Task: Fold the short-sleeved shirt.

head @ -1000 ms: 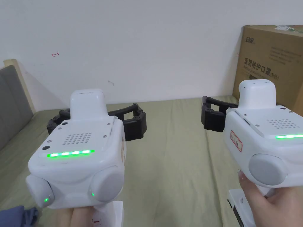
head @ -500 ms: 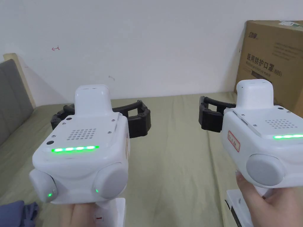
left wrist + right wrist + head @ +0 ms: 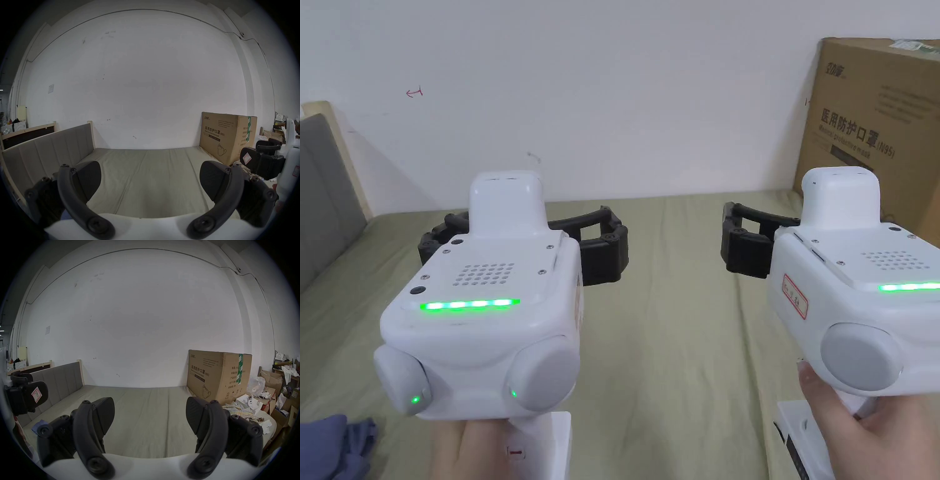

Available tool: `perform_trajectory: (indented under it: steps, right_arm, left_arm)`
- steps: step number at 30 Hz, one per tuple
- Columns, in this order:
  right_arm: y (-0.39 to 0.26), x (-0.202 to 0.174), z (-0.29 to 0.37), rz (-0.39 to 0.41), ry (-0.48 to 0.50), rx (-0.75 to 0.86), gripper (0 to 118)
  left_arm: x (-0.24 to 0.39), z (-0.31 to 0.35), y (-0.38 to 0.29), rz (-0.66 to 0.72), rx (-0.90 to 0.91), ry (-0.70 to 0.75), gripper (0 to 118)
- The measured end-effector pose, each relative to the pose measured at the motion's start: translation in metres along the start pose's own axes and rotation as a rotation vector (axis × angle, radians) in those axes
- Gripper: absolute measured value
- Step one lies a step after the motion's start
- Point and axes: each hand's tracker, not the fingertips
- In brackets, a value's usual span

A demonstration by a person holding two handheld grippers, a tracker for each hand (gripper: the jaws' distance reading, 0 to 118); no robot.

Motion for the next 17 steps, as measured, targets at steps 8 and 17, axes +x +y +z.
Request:
perform_trajectory:
  steps: [8,17]
  right_arm:
    - [0.0014,-0.0018,0.0019,0.014,-0.002,0.004,96]
    - [0.0029,-0.0044,0.0026,0.031,0.000,0.004,96]
  left_arm:
    - [0.0022,-0.0011,-0.0023,-0.007,-0.018,-0.012,118]
    - [0.0045,0.0010,0.0013,-0.006,-0.019,-0.039,118]
